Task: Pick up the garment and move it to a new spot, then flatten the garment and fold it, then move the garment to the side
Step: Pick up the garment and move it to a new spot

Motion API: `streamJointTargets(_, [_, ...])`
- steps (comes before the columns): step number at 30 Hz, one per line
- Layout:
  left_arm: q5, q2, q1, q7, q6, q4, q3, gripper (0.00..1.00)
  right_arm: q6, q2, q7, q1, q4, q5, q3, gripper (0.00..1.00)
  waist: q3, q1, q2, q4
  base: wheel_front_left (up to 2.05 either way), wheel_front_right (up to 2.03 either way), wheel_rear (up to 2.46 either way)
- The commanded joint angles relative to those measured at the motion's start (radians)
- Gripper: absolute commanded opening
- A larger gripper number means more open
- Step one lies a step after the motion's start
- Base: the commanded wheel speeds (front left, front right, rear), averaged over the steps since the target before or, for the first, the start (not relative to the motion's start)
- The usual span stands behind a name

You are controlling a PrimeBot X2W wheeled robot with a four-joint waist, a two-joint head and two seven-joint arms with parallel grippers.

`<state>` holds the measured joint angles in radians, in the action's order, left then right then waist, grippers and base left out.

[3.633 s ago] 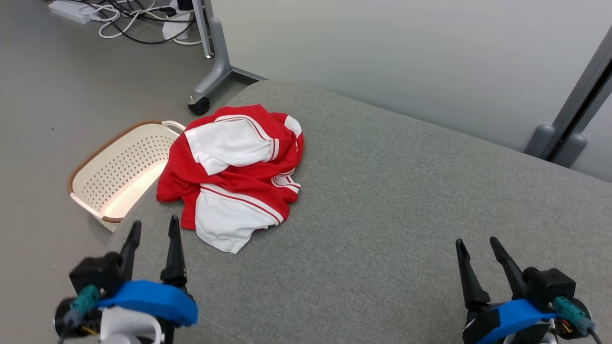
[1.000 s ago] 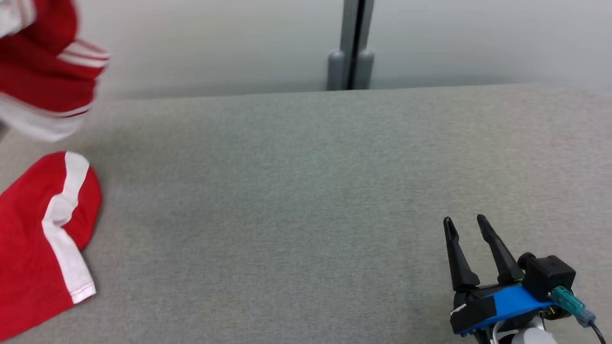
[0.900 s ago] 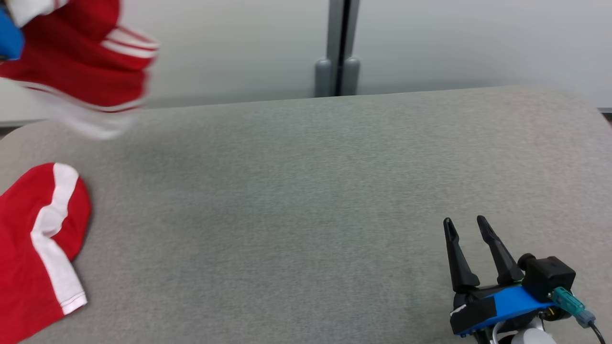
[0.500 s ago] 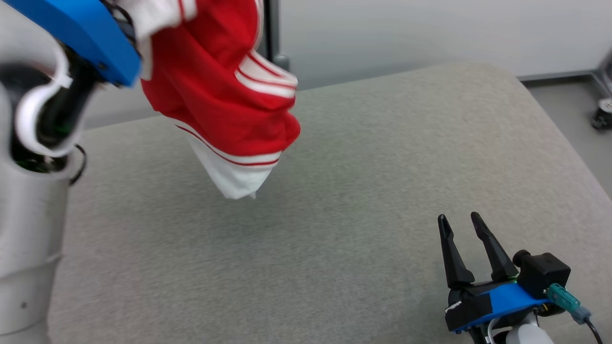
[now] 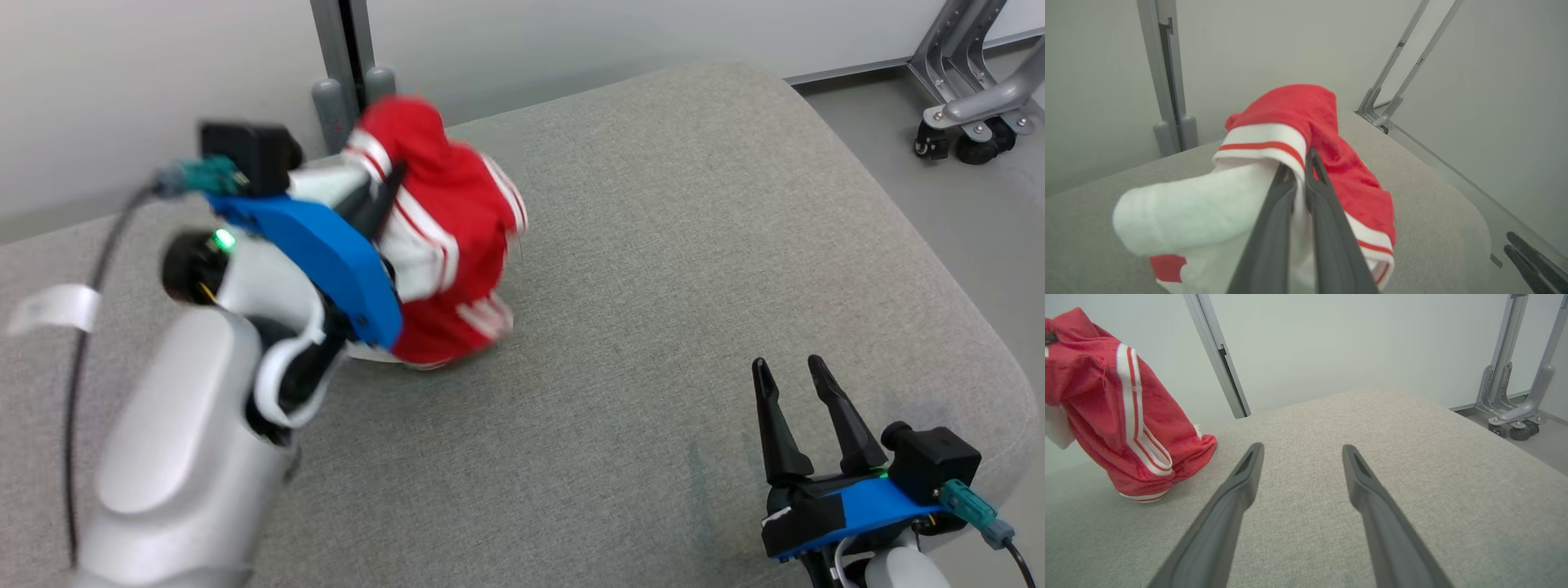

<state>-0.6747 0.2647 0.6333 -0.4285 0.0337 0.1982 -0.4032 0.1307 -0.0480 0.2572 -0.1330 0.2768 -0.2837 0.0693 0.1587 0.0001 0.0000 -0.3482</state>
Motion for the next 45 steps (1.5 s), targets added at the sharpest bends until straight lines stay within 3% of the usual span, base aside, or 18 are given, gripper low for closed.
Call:
streamJointTargets(1, [-0.004, -0.020, -0.027, 0.018, 0.004, 0.034, -0.013, 0.00, 0.000, -0.004, 0.006, -0.009, 0.003, -0.004, 0.002, 1.00, 0.003, -0.0001, 0.0000, 0.003, 0.00, 0.00, 0.00])
streamJointTargets(3, [0.003, -0.046, -0.050, 0.039, 0.006, 0.094, -0.034, 0.05, 0.000, -0.004, 0.007, -0.013, 0.005, -0.004, 0.003, 1.00, 0.006, -0.0001, 0.0000, 0.011, 0.00, 0.00, 0.00])
streamJointTargets(5, [0.013, -0.071, -0.069, 0.070, 0.001, 0.152, -0.051, 0.95, 0.000, -0.004, 0.007, -0.018, 0.008, -0.003, 0.008, 1.00, 0.006, -0.0001, 0.0000, 0.021, 0.00, 0.00, 0.00])
streamJointTargets(6, [0.014, -0.084, -0.079, 0.087, 0.001, 0.177, -0.055, 1.00, 0.000, -0.004, 0.007, -0.021, 0.010, -0.002, 0.013, 1.00, 0.005, -0.0001, 0.0000, 0.026, 0.00, 0.00, 0.00])
streamJointTargets(13, [-0.003, -0.129, -0.139, 0.231, 0.017, 0.254, -0.042, 1.00, 0.000, -0.004, 0.008, -0.012, 0.022, 0.013, 0.014, 1.00, -0.024, -0.0001, 0.0000, 0.068, 0.00, 0.00, 0.00])
streamJointTargets(22, [-0.058, -0.145, -0.258, 0.457, 0.052, 0.179, 0.028, 1.00, 0.000, -0.004, 0.001, 0.017, 0.022, 0.035, -0.008, 1.00, -0.064, -0.0001, 0.0000, 0.156, 0.00, 0.00, 0.00])
streamJointTargets(29, [-0.040, -0.140, -0.376, 0.633, 0.012, 0.105, 0.087, 1.00, 0.000, -0.005, -0.016, 0.034, 0.004, 0.049, -0.039, 1.00, -0.088, -0.0001, 0.0000, 0.245, 0.00, 0.00, 0.00])
streamJointTargets(36, [0.053, -0.105, -0.462, 0.687, -0.024, 0.052, 0.109, 1.00, 0.000, -0.005, -0.039, 0.053, -0.023, 0.073, -0.074, 1.00, -0.103, -0.0001, 0.0000, 0.319, 0.00, 0.00, 0.00])
streamJointTargets(41, [0.148, -0.067, -0.512, 0.694, -0.041, 0.029, 0.129, 1.00, 0.000, -0.005, -0.048, 0.064, -0.032, 0.082, -0.096, 1.00, -0.111, -0.0001, 0.0000, 0.344, 0.00, 0.00, 0.00])
streamJointTargets(45, [0.211, -0.068, -0.562, 0.694, -0.045, -0.023, 0.166, 1.00, 0.000, -0.005, -0.054, 0.077, -0.036, 0.086, -0.112, 1.00, -0.116, -0.0001, 0.0000, 0.354, 0.00, 0.00, 0.00])
